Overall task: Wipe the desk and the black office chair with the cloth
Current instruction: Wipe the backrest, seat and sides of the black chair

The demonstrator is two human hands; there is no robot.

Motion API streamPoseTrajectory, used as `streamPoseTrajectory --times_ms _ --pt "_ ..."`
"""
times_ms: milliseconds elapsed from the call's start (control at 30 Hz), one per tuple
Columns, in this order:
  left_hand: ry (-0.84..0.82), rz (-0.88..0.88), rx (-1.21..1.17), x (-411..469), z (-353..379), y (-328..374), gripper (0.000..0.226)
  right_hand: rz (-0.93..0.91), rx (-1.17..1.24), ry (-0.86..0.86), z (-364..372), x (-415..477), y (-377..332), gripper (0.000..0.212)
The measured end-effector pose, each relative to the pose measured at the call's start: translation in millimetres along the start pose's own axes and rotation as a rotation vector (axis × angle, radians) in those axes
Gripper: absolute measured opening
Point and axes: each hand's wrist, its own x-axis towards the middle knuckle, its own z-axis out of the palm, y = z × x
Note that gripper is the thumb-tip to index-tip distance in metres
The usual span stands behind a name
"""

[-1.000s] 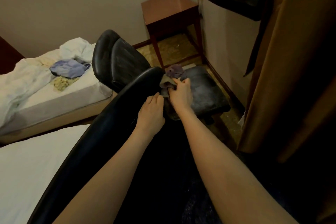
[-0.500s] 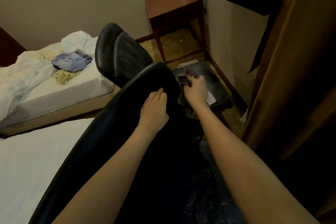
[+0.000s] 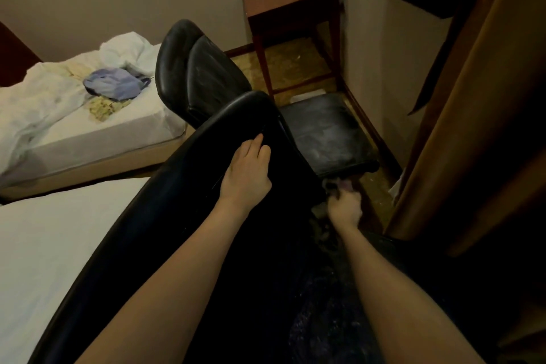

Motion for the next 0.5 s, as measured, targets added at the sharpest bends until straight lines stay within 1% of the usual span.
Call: streamPoseTrajectory --times_ms 33,100,167,233,300,367,400,433,500 --pt "0.005 0.0 -0.011 -0.6 -0.2 0.5 0.029 -0.027 0.08 0.046 -6.9 1.6 -15.9 0.042" --pt "0.009 0.007 -0.068 -0.7 -1.3 2.1 0.026 -0.089 0.188 0.129 -17.2 -0.5 -54.2 0.035" --pt "0.027 -0.004 -0.145 -1.5 -4.5 3.6 0.018 -0.217 0.249 0.186 -15.4 -16.0 -89.0 0.026" --pt "0.069 -0.011 -0.209 -5.7 -7.1 6.0 0.012 -0.396 0.247 0.2 2.2 -38.4 -104.6 0.024" --pt "0.088 -0.01 -0.236 -15.8 -6.4 11.1 0.013 -0.51 0.19 0.168 26.3 -54.0 -92.3 0.032" --pt "0.082 0.031 -0.266 -31.4 -2.8 17.1 0.016 -0.456 0.115 0.14 38.9 -56.3 -65.4 0.043" --pt "0.049 0.044 -0.257 -41.2 -2.1 18.9 0.018 -0.414 0.062 0.117 42.0 -55.2 -51.2 0.048" --pt "-0.015 0.044 -0.233 -50.6 -1.3 20.2 0.022 -0.362 0.012 0.076 41.9 -54.6 -36.7 0.05" --pt "-0.134 0.011 -0.196 -63.3 2.7 21.3 0.029 -0.23 -0.043 -0.03 33.8 -55.8 -15.5 0.049"
